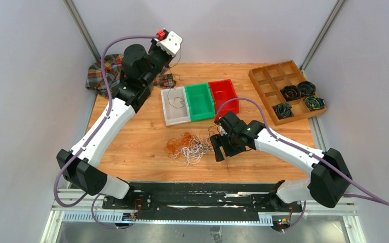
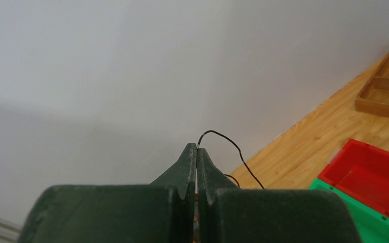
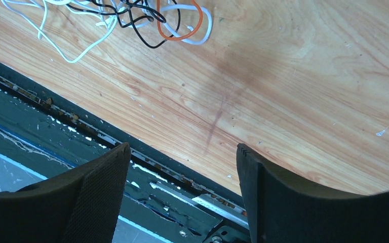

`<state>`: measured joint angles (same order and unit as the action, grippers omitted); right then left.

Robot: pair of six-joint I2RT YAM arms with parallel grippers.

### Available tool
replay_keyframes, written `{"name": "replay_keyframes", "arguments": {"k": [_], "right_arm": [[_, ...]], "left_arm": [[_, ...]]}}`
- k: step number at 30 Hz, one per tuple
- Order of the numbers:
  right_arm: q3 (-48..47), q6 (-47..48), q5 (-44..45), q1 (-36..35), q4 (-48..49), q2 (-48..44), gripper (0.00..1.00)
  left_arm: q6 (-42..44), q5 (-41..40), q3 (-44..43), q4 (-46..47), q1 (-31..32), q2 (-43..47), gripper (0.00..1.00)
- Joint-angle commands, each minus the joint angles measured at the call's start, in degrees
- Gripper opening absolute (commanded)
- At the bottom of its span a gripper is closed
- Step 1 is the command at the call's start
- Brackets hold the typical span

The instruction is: Untangle the cables

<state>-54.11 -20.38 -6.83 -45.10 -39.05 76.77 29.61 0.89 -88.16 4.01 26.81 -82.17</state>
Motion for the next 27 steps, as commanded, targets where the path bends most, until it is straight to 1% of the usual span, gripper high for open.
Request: {"name": "replay_keyframes", "arguments": {"k": [1, 4, 8, 11, 16, 23, 27], "right_arm": [[0.77, -1.2, 0.57, -0.13, 0.56, -0.23, 0.76], [1.35, -1.65, 1.66, -0.14, 0.67, 0.23, 0.76], [0.99, -2.27, 1.31, -0.13, 1.25, 1.19, 0.76], [0.36, -2.38, 1.13, -0.12, 1.3, 1.21, 0.76], [0.76, -2.95, 0.75, -0.08, 1.13, 0.76, 0.76], [1.73, -3.23, 0.68, -0.16, 1.31, 0.63, 0.76], [0.98, -2.84, -0.24, -0.14, 1.28, 0.76, 0.76]], "left_arm": [[-1.74, -0.19, 3.61, -4.49, 0.38, 0.36, 0.0], [-2.19, 0.05, 6.45, -9.27, 0.7, 0.44, 0.0], [-3.61, 1.03, 9.28, -10.27, 0.7, -0.42, 0.0], [-3.12, 1.28, 9.76, -8.78, 0.7, -2.51, 0.0], [-2.13, -0.86, 5.17, -8.42, 0.55, -8.33, 0.0], [-9.35, 3.47, 1.47, -6.98, 0.37, -12.3, 0.01], [-12.61, 4.61, -4.96, -7.47, 0.19, -15.51, 0.0]]}}
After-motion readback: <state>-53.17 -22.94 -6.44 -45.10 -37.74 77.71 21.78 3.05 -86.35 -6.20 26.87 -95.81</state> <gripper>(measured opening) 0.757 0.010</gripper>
